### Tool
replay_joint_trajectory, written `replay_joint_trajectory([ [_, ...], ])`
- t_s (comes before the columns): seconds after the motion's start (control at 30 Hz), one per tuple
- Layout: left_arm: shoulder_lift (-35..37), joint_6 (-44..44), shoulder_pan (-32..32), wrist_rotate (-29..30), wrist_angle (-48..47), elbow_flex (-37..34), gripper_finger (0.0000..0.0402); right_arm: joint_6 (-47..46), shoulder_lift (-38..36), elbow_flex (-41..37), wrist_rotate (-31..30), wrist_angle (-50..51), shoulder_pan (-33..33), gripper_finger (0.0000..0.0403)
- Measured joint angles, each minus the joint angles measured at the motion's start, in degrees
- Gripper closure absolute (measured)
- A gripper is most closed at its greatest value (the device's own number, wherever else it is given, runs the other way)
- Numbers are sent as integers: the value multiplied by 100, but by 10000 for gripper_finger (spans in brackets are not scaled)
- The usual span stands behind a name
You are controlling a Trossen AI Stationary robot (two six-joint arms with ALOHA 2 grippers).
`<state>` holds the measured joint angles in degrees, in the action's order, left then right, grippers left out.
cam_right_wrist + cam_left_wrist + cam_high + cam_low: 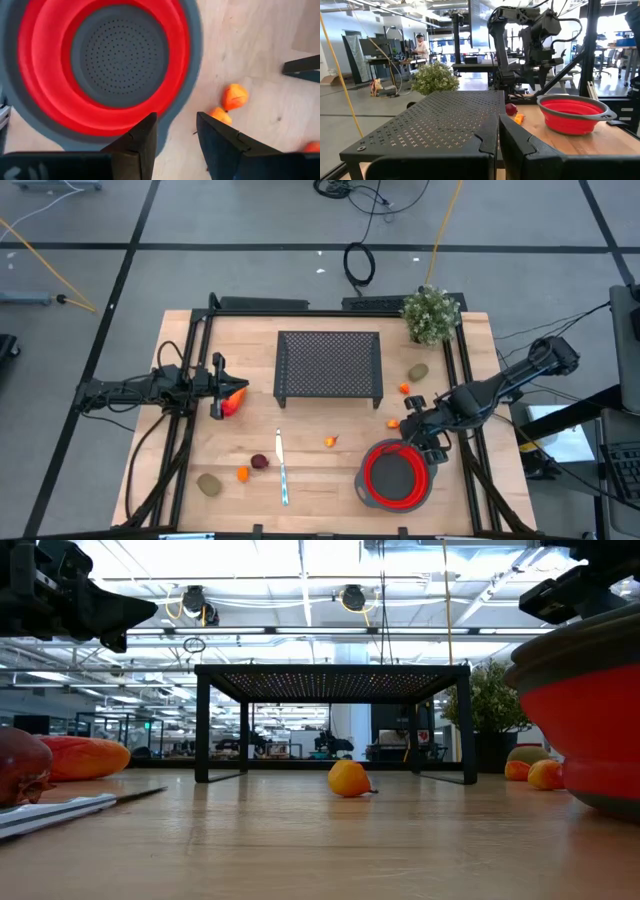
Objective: Pick & Place Fruit
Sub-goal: Put the strainer on the shelf
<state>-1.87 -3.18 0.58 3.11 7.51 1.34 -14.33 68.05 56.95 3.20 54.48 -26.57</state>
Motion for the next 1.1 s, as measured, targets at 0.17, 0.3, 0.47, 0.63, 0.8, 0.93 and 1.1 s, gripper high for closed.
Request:
replay_joint_trajectory([
  [0.17, 2, 0, -2, 0, 0, 0, 382, -142, 102, 0, 9, 0, 0, 232],
  [0.3, 1, 0, 0, 0, 0, 0, 382, -188, 131, -2, 12, -65, -2, 187],
  [0.47, 0, 0, 0, 0, 0, 0, 382, -481, 131, -167, 9, -540, -2, 141],
  [0.63, 2, 0, 0, -4, 0, 0, 382, -788, 131, -624, 9, -960, 0, 116],
  [0.8, 0, 0, -1, -6, 0, 0, 382, -807, 131, -881, -4, -1077, 0, 111],
  [0.93, 1, 0, 0, -7, 0, 0, 382, -971, 131, -1130, -4, -1436, 0, 110],
  [1.1, 1, 0, -2, -9, 0, 0, 382, -1077, 131, -1472, -10, -1905, 0, 120],
])
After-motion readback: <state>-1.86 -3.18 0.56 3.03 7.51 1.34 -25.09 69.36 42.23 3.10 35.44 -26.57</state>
